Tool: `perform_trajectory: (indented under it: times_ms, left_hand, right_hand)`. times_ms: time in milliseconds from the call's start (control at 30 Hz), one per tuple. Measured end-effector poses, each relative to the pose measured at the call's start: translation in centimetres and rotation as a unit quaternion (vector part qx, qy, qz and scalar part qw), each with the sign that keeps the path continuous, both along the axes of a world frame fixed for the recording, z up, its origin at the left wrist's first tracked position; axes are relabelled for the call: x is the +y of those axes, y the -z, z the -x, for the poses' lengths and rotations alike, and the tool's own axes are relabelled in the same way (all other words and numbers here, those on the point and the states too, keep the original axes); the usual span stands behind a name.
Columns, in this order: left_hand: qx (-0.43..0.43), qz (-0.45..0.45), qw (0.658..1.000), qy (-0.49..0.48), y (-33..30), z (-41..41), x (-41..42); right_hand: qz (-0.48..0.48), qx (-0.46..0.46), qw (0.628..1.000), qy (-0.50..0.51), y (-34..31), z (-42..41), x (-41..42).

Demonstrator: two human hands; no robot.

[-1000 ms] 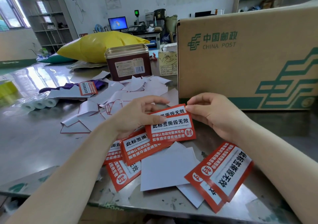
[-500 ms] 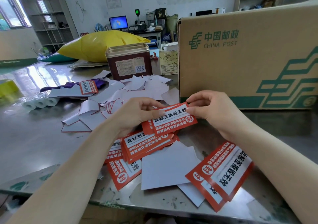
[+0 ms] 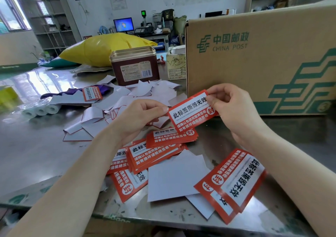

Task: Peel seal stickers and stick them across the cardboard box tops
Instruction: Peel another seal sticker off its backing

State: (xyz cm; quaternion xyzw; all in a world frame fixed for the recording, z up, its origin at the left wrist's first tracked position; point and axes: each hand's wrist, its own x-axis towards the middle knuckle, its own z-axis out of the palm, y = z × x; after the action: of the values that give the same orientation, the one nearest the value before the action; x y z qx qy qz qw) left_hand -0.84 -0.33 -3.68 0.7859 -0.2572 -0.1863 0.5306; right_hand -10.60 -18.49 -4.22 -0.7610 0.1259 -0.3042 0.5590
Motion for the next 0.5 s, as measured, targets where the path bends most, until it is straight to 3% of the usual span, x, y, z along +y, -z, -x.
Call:
perform_trajectory:
  times_ms: [400, 500]
  left_hand:
    - [0.020, 0.045, 0.997, 0.062, -0.01, -0.09, 0.35]
    - [0.028, 0.097, 0.995, 0.020, -0.03, -0.20, 0.35]
  right_hand:
    - [0.036, 0.008, 0.999, 0.001, 0.01, 0.10, 0.03]
    - [0.103, -0.005, 0.994, 0.023, 0.06, 0.22, 0.02]
